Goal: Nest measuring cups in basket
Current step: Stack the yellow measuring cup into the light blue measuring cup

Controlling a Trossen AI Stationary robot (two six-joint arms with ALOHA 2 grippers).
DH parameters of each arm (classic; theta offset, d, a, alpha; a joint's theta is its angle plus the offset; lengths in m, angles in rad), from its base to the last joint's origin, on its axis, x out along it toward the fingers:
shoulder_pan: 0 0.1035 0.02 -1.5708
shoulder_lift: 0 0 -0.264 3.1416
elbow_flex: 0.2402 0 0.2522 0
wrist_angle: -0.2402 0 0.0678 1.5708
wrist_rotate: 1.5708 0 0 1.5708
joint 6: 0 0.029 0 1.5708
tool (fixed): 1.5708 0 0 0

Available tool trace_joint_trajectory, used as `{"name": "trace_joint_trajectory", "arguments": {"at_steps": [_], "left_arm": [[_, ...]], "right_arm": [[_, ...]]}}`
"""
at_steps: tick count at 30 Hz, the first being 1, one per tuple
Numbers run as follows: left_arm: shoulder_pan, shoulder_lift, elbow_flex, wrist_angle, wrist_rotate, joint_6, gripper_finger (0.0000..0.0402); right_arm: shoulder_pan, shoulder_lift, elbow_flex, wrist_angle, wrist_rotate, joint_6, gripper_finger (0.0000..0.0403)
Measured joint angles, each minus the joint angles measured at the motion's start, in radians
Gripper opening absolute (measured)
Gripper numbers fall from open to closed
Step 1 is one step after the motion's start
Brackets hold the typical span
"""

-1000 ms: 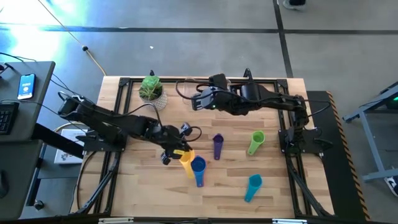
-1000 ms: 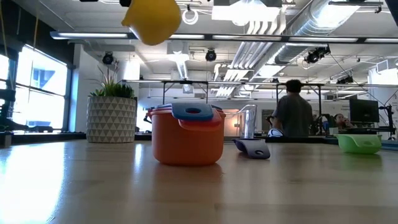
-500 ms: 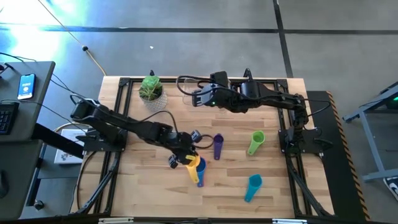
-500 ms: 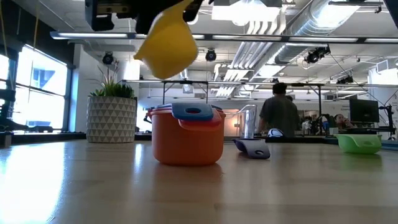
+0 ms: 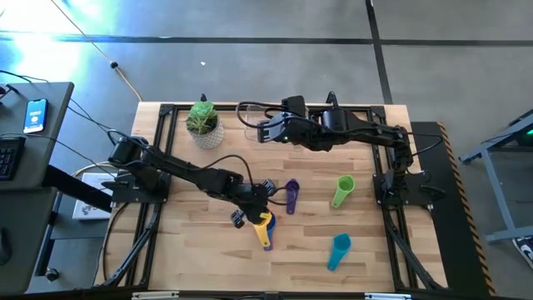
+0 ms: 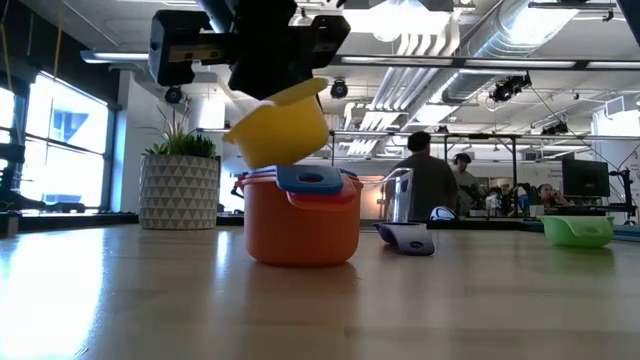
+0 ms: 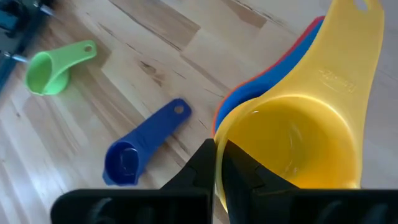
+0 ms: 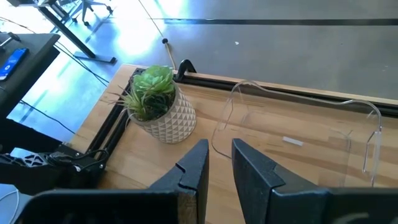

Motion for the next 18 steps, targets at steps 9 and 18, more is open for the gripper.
{"name": "trace_joint_trajectory", "arguments": {"at_steps": [9, 18], "left_arm": [[0.0, 0.005, 0.0, 0.013, 0.0, 0.025, 0.0005], [0.0, 0.044, 0.0, 0.026, -0.004, 0.025, 0.0005]], "right_arm": [[0.0, 0.0, 0.0, -0.004, 0.0, -0.001, 0.0062], [0.0, 0.0, 0.0, -0.004, 0.0, -0.002, 0.0062]]}}
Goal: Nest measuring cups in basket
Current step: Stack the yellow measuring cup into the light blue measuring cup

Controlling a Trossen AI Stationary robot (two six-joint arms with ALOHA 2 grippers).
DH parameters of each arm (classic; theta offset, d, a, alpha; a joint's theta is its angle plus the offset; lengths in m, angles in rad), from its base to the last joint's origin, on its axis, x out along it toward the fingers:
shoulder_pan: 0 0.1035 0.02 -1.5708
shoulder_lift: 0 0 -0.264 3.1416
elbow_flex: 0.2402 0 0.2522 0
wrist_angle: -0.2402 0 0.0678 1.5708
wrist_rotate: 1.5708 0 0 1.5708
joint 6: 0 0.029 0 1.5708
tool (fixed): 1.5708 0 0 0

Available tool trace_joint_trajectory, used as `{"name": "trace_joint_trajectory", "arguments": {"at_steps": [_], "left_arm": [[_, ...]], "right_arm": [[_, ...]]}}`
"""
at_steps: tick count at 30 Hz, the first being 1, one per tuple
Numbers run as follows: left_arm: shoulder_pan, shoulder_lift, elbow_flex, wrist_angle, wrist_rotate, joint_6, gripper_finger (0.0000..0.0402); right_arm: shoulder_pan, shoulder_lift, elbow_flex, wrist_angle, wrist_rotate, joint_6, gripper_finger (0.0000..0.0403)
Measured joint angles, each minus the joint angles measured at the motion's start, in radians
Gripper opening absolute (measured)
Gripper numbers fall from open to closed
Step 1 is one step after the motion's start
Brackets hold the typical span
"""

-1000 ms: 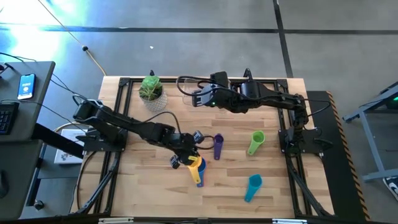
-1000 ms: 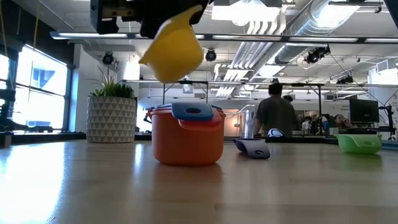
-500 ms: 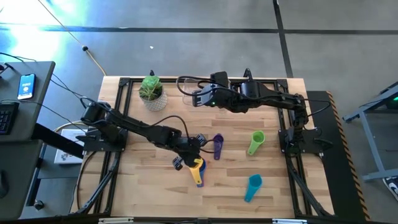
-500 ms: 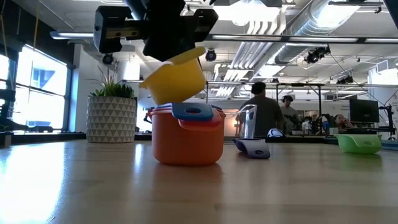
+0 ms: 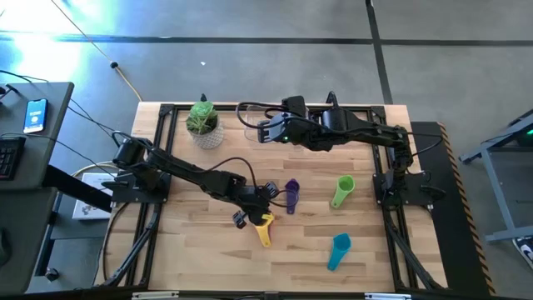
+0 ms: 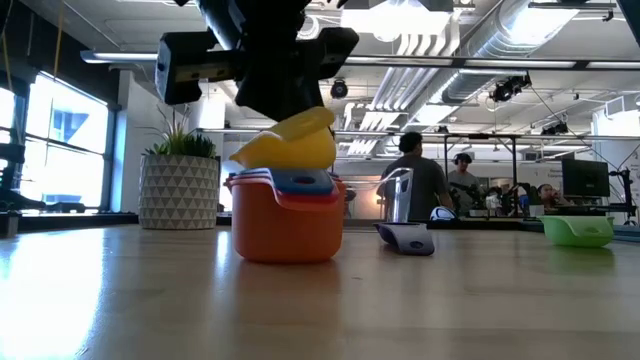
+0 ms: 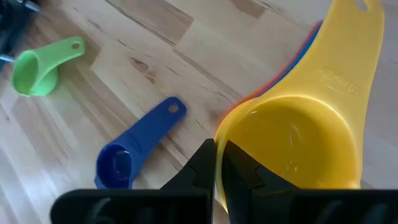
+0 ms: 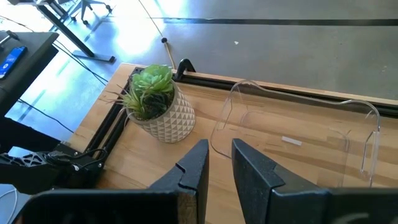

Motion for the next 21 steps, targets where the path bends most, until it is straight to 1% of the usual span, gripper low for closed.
{"name": "trace_joint_trajectory", "arguments": {"at_steps": [7, 14, 17, 21], "left_arm": [[-0.001, 0.0, 0.0, -0.003, -0.014, 0.033, 0.0006], [-0.001, 0.0, 0.0, -0.044, -0.015, 0.033, 0.0006], [-0.002, 0.0, 0.0, -0.048, -0.015, 0.023, 0.0014], [-0.002, 0.0, 0.0, -0.047, -0.015, 0.018, 0.0035]], "right_arm": [[0.0, 0.0, 0.0, -0.002, 0.0, -0.001, 0.0062], [0.0, 0.0, 0.0, -0.007, -0.001, -0.001, 0.0062], [0.0, 0.0, 0.0, -0.007, -0.003, -0.001, 0.0062], [0.0, 0.0, 0.0, -0.007, -0.003, -0.001, 0.0062]]}}
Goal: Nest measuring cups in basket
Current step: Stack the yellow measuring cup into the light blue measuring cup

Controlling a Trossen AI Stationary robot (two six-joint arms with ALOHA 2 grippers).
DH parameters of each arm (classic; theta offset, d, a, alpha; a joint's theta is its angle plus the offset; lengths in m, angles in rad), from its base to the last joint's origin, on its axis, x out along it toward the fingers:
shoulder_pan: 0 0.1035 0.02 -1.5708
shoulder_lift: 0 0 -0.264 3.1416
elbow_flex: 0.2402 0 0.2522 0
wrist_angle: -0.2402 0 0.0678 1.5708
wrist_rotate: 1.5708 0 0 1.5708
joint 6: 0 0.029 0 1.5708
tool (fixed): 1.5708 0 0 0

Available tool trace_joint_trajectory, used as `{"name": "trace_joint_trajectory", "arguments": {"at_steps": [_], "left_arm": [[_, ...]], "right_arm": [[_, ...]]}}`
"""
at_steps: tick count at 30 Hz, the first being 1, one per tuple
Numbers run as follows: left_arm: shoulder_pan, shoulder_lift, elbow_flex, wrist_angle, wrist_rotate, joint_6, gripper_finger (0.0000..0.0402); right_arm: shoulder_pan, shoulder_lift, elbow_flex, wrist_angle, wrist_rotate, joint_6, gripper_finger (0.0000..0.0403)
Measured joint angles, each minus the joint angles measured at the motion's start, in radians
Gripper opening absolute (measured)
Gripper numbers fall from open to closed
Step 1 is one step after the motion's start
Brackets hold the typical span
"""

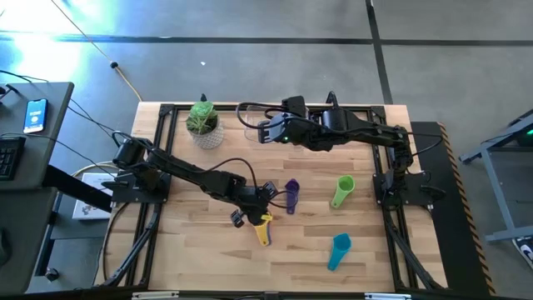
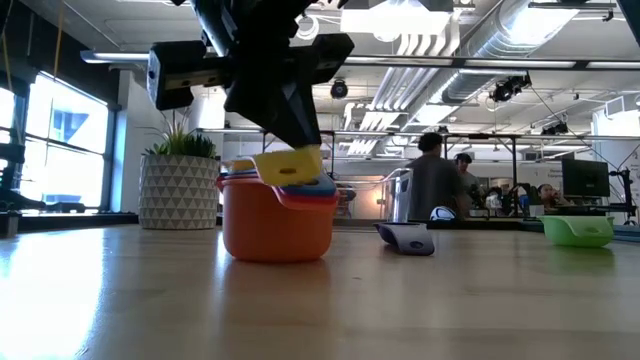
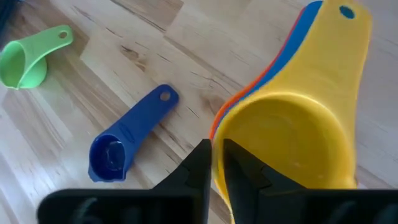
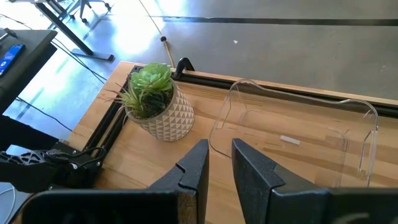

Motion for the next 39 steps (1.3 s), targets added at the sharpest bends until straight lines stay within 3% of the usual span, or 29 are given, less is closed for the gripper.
{"name": "trace_joint_trajectory", "arguments": {"at_steps": [8, 15, 19, 27, 39], "left_arm": [[-0.002, 0.0, 0.0, 0.0, -0.053, -0.037, 0.0064], [-0.002, -0.048, -0.001, -0.066, -0.058, -0.1, 0.0064], [-0.007, -0.092, -0.002, -0.157, -0.055, -0.277, 0.0061], [-0.074, -0.111, -0.002, -0.279, 0.049, -0.759, 0.006], [-0.166, -0.077, -0.001, -0.179, 0.011, -1.05, 0.0053]], "right_arm": [[0.0, 0.0, 0.0, 0.0, -0.002, 0.0, 0.0062], [0.001, 0.0, 0.0, -0.02, -0.042, 0.0, 0.0062], [0.0, 0.0, 0.0, -0.05, -0.053, -0.001, 0.0062], [-0.04, 0.0, 0.0, -0.082, -0.153, -0.083, 0.0062], [-0.066, 0.0, 0.0, -0.082, -0.238, -0.171, 0.0062]]}}
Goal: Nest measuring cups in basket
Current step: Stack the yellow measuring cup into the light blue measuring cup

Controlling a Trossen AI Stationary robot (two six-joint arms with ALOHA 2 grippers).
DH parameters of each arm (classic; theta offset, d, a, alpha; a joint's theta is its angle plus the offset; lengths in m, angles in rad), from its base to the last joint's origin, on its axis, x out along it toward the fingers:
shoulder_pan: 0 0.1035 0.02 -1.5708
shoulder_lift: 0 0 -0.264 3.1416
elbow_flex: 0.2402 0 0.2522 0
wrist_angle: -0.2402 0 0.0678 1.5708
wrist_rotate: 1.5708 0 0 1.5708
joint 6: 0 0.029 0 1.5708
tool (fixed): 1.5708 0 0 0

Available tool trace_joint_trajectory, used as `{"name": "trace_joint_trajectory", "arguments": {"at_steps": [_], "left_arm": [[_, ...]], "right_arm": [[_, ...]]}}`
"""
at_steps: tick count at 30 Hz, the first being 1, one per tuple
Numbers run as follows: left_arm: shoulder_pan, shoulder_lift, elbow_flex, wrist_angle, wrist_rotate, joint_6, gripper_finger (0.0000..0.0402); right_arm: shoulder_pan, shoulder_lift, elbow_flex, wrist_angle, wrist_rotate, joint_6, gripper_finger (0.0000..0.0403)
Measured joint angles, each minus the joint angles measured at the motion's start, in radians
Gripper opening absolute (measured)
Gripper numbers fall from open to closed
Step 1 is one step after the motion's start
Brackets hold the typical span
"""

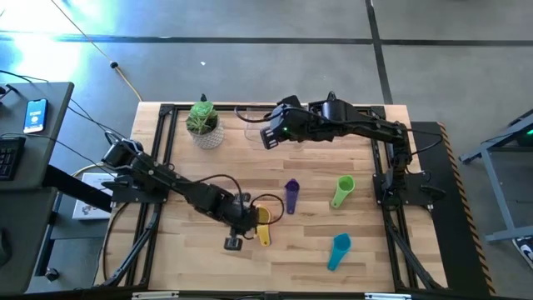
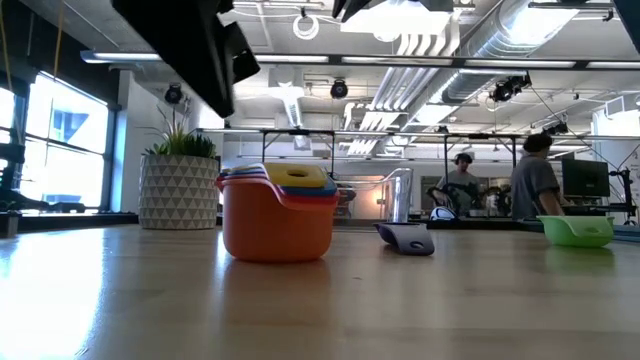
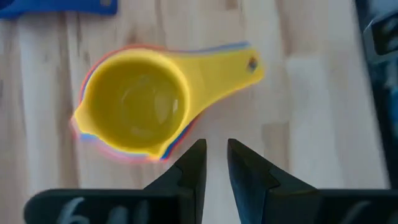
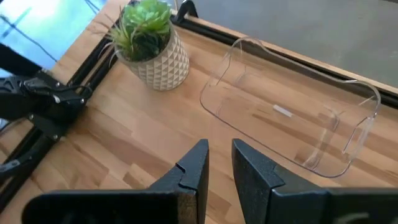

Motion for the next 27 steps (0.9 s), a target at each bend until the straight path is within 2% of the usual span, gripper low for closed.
{"name": "trace_joint_trajectory", "arguments": {"at_steps": [9, 27], "left_arm": [[-0.036, 0.066, 0.001, 0.057, 0.0, -0.121, 0.0044], [-0.041, 0.175, 0.0, 0.198, -0.001, -0.173, 0.0044]], "right_arm": [[0.001, 0.0, 0.0, 0.0, -0.034, -0.014, 0.0062], [0.001, 0.0, 0.0, 0.004, -0.043, -0.014, 0.0062]]}}
